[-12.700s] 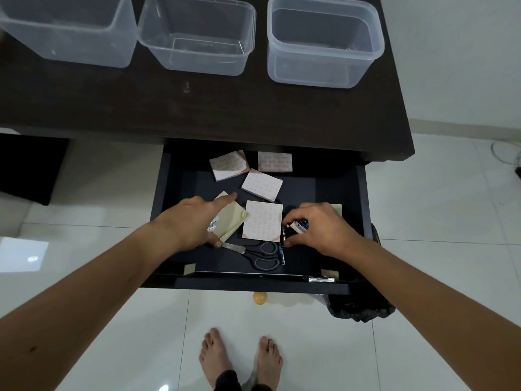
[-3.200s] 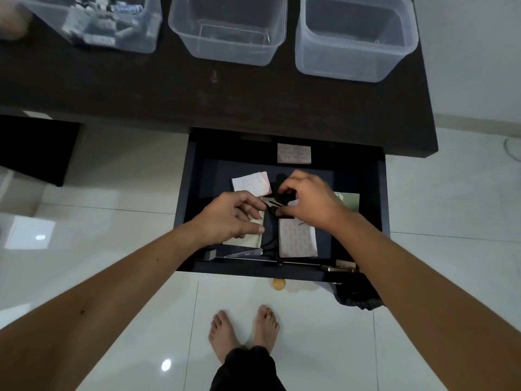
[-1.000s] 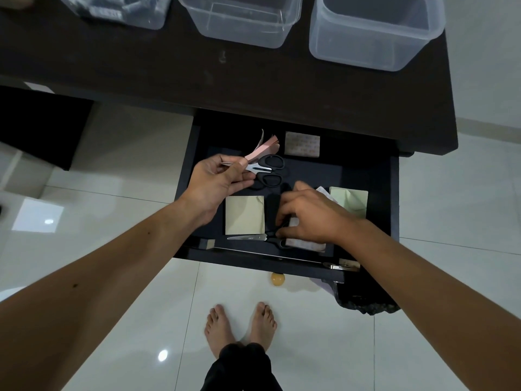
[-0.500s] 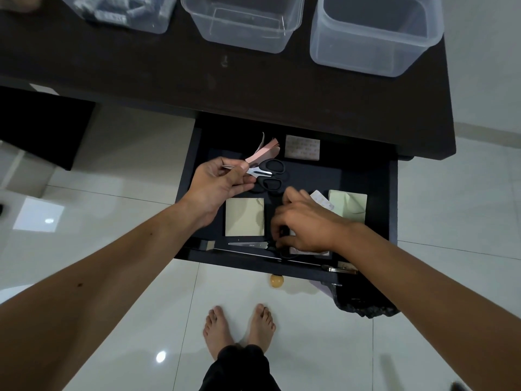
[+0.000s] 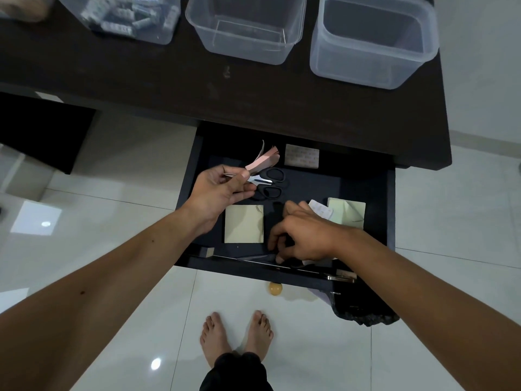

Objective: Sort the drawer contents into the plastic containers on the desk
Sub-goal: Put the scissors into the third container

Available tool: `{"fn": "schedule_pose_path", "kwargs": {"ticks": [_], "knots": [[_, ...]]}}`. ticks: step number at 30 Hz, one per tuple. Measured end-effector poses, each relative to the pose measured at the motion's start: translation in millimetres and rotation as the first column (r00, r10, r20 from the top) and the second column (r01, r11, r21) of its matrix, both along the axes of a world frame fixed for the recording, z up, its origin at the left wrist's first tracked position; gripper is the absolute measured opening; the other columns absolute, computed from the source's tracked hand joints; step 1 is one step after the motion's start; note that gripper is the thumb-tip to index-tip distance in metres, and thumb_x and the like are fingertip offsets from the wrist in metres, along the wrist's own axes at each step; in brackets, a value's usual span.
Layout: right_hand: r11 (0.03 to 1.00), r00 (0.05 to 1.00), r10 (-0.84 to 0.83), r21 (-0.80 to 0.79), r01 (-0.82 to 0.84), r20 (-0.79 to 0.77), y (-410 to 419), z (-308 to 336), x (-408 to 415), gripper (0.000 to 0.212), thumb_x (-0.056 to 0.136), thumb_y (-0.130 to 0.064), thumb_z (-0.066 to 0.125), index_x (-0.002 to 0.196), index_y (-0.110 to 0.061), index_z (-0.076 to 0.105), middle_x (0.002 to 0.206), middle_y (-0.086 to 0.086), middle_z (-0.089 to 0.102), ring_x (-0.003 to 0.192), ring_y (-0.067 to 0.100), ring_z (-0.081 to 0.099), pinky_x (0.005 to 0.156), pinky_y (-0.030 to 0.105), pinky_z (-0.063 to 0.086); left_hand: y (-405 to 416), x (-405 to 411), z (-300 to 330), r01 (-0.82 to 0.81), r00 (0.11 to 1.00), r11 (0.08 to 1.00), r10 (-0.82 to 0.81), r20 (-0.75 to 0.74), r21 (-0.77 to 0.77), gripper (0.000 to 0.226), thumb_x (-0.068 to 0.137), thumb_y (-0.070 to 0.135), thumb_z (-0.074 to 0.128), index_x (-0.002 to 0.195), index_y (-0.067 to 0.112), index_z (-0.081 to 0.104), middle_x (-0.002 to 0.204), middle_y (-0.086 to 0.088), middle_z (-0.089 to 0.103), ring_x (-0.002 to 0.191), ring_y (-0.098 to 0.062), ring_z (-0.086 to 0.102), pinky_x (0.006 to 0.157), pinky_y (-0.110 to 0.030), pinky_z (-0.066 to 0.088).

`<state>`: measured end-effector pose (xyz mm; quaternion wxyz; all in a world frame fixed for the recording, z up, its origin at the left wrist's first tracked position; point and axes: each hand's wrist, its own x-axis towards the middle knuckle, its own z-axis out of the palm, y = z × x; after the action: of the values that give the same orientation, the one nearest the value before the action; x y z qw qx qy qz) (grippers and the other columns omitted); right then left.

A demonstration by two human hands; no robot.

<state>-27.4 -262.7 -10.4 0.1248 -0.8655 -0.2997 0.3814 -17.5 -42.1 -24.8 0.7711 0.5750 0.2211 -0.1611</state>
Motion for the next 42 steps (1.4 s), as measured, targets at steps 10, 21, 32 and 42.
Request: {"fn": "schedule_pose_path", "kwargs": {"ticks": [10, 21, 32, 42], "knots": [[0.879, 0.926, -0.298, 0.311, 0.361, -0.231, -4.4, 46.2, 1.6, 0.011, 0.087, -0.03, 0.085, 0.096, -0.029, 0.081, 0.093, -0.012, 0.077, 0.091, -0.001, 0.069, 0.091, 0.027, 0.055, 1.4, -6.7, 13.0, -0.04, 0.999, 0.998, 0.04, -0.011, -0.047, 0.009, 0.098, 0.01, 0.069, 0.104, 0.004, 0.066, 0.096, -0.021, 0.073, 0.094, -0.028, 0.077, 0.088, -0.037, 0.064], [0.677, 0.85, -0.444, 0.515, 0.525, -0.283, -25.2, 121.6, 43.4, 0.007, 0.091, -0.02, 0.08, 0.097, -0.024, 0.082, 0.095, 0.007, 0.078, 0.09, 0.033, 0.074, 0.088, 0.044, 0.061, 12.7, 2.4, 89.6, -0.055, 0.996, 0.998, 0.058, 0.061, -0.042, 0.008, 0.096, 0.007, 0.069, 0.101, 0.001, 0.065, 0.084, -0.017, 0.076, 0.086, -0.027, 0.079, 0.084, -0.037, 0.066], [0.596, 0.819, -0.56, 0.626, 0.502, -0.124, -3.2, 201.5, 145.8, 0.019, 0.086, -0.015, 0.083, 0.105, -0.015, 0.078, 0.098, 0.01, 0.079, 0.097, 0.031, 0.074, 0.095, 0.043, 0.061, 51.2, 79.2, 174.0, -0.132, 0.964, 0.991, 0.127, 0.233, 0.007, 0.013, 0.093, 0.006, 0.073, 0.104, 0.003, 0.065, 0.082, -0.013, 0.078, 0.079, -0.025, 0.079, 0.08, -0.039, 0.066], [0.67, 0.827, -0.563, 0.59, 0.451, 0.007, 29.3, 227.3, 248.1, 0.01, 0.093, -0.02, 0.078, 0.103, -0.021, 0.08, 0.092, 0.003, 0.079, 0.094, 0.031, 0.073, 0.093, 0.048, 0.06, 71.0, 189.0, 192.2, -0.066, 0.977, 0.993, 0.044, 0.207, 0.102, 0.013, 0.099, 0.011, 0.07, 0.104, 0.002, 0.062, 0.099, -0.022, 0.074, 0.084, -0.024, 0.08, 0.077, -0.035, 0.067]]}}
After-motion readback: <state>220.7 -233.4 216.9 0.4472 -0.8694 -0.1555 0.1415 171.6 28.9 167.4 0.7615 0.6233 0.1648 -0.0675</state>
